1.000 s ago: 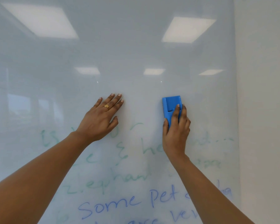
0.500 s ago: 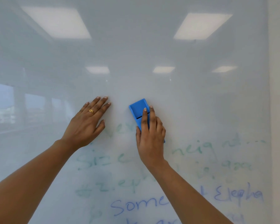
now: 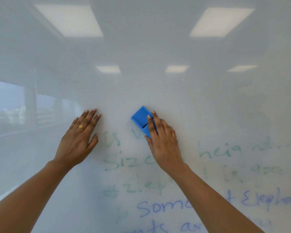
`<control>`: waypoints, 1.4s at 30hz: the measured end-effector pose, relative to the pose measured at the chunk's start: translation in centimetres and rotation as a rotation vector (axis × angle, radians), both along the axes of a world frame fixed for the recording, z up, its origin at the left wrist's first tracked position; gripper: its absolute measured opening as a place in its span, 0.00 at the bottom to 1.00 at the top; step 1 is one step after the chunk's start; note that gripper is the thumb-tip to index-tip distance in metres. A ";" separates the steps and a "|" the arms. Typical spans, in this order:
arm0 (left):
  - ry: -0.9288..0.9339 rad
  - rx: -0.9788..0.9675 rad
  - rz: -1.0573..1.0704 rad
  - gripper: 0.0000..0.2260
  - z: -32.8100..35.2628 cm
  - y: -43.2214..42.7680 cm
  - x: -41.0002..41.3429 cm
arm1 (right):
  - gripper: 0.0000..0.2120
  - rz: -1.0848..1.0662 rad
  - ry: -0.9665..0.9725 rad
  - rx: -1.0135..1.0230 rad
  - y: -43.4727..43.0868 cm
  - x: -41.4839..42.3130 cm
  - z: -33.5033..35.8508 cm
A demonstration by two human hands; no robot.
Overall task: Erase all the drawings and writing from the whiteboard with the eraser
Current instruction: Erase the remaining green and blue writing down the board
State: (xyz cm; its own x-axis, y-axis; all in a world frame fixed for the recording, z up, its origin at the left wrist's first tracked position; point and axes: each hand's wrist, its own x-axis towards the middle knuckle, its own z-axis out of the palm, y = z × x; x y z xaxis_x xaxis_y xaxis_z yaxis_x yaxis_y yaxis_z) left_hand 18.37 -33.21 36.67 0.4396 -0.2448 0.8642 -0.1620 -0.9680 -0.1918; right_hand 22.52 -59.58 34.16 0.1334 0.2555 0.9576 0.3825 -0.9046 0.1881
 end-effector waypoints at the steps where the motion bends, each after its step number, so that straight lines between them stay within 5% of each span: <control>1: 0.000 -0.004 0.002 0.27 -0.3 0.3 0.0 | 0.26 -0.001 -0.005 0.028 -0.6 0.1 0.1; 11: -0.007 -0.006 -0.020 0.26 -2.7 2.8 0.2 | 0.25 0.001 0.038 0.355 -1.4 -0.2 0.2; 25: -0.033 0.027 -0.066 0.26 -5.0 6.9 0.4 | 0.25 0.034 0.083 -0.028 11.7 -2.3 -2.8; 37: -0.046 0.017 -0.131 0.26 -7.4 8.3 0.5 | 0.25 -0.046 -0.009 -0.324 11.6 -2.4 -7.9; 42: -0.034 0.029 -0.125 0.27 -8.1 8.8 0.4 | 0.24 -0.067 -0.025 -0.157 8.7 -2.0 -5.4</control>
State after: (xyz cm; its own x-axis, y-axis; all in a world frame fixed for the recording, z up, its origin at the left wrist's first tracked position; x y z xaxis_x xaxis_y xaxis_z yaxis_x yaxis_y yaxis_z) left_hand 18.79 -24.42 28.55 0.3744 -0.3207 0.8701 -0.2741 -0.9346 -0.2265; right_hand 20.53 -50.89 28.72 0.1314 0.3933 0.9100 0.3156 -0.8868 0.3377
